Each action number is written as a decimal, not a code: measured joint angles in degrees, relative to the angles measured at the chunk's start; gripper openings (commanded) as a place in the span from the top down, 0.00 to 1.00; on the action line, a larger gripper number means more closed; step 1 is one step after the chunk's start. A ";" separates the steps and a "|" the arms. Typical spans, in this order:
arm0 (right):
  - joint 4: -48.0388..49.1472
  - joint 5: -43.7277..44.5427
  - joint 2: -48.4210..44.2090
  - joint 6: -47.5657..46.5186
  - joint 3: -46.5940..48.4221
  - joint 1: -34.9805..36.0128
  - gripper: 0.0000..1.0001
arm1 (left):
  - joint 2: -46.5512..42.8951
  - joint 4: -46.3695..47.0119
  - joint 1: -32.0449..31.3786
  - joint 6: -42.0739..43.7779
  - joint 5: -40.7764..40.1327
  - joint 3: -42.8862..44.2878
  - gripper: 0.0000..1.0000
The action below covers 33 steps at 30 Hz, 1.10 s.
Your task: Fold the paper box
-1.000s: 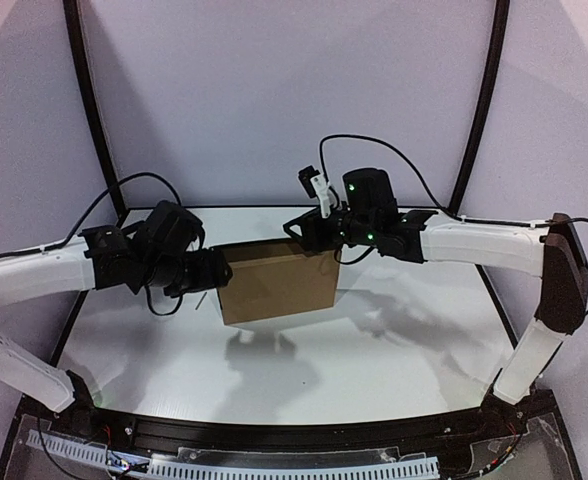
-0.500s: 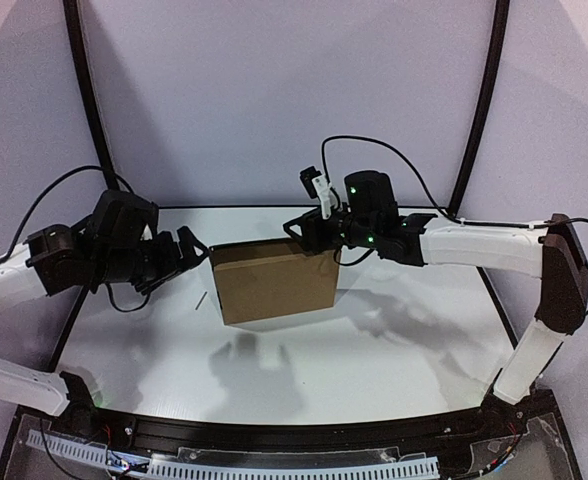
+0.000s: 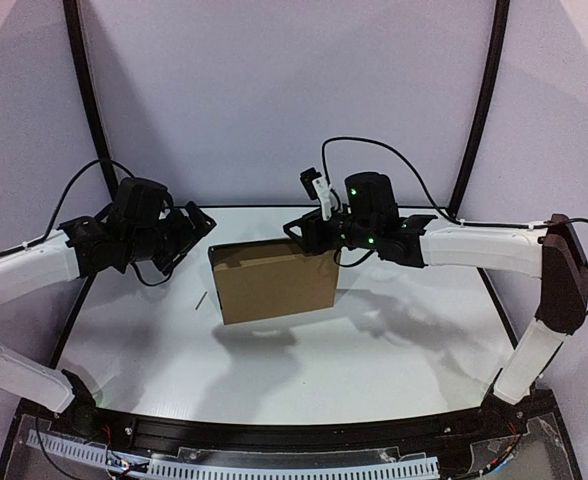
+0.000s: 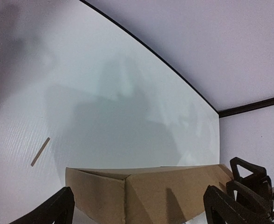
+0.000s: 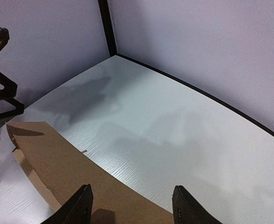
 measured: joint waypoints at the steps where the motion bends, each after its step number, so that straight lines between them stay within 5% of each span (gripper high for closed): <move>1: 0.07 0.00 -0.01 0.00 -0.04 0.00 0.40 | 0.08 0.54 0.00 -0.13 0.21 0.00 0.04; 17: 2.31 0.08 -0.58 0.84 -2.20 0.01 0.41 | 2.84 11.67 0.35 -5.62 6.73 -9.05 0.34; 33: 14.90 -1.05 -3.82 2.33 -12.50 0.17 0.43 | -0.96 26.33 0.24 -11.97 9.12 -19.88 0.69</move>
